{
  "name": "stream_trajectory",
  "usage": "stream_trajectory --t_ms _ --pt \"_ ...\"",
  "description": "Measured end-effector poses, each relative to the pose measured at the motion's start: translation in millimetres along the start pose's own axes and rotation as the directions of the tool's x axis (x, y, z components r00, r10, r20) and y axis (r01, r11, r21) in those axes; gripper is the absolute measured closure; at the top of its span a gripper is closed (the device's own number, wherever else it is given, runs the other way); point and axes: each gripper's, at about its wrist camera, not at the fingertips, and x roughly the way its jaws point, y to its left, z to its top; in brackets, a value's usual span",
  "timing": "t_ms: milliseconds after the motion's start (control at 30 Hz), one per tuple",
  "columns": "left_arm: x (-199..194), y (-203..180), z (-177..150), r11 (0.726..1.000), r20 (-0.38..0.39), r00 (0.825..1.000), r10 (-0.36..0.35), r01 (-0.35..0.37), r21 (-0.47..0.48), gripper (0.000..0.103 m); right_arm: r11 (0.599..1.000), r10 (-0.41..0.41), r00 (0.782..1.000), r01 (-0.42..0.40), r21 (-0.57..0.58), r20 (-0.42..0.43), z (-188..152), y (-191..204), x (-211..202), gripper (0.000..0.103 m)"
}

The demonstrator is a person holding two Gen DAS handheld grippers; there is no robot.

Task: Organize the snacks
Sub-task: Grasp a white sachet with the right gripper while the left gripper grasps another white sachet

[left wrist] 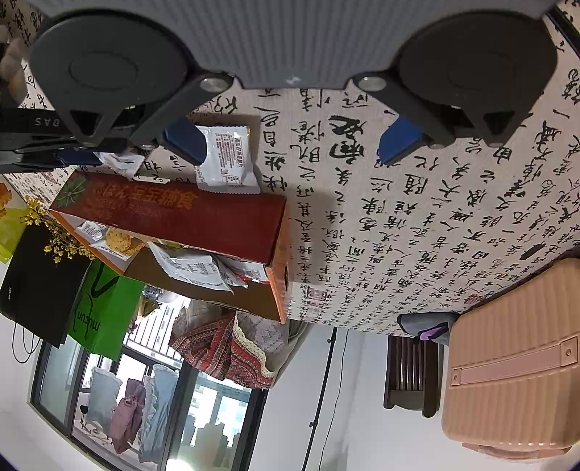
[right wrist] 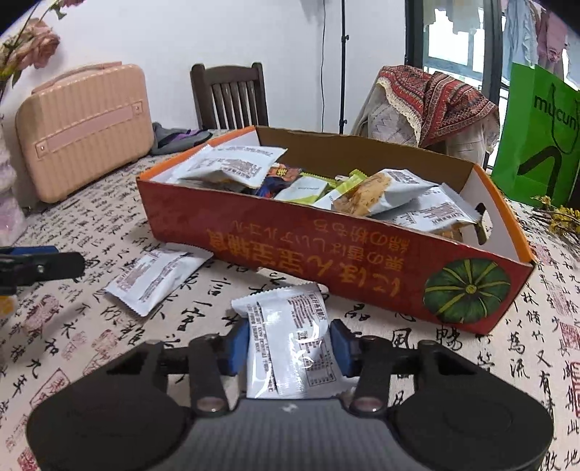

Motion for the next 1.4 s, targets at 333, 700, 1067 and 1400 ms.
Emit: stream_trajectory --t_ms 333,700,1067,1400 --pt "4.8 0.2 2.0 1.000 -0.028 0.999 0.016 -0.016 -0.005 0.000 0.995 -0.044 0.995 0.035 0.097 0.090 -13.5 -19.9 -35.4 0.062" --pt "7.6 -33.1 21.3 0.997 -0.074 0.997 0.038 -0.034 0.067 0.000 0.967 -0.147 0.976 0.109 0.231 0.158 -31.8 -62.8 -67.3 0.062" --pt "58.4 -72.3 24.8 0.993 -0.211 0.972 0.100 -0.082 0.090 0.000 0.944 -0.195 0.965 0.135 0.300 0.178 -42.9 -79.2 -79.1 0.062" --pt "72.0 -87.0 15.9 0.978 -0.202 0.961 0.187 -0.164 0.126 0.023 0.938 -0.202 0.961 0.135 0.320 0.189 -46.2 -83.8 -84.2 0.062"
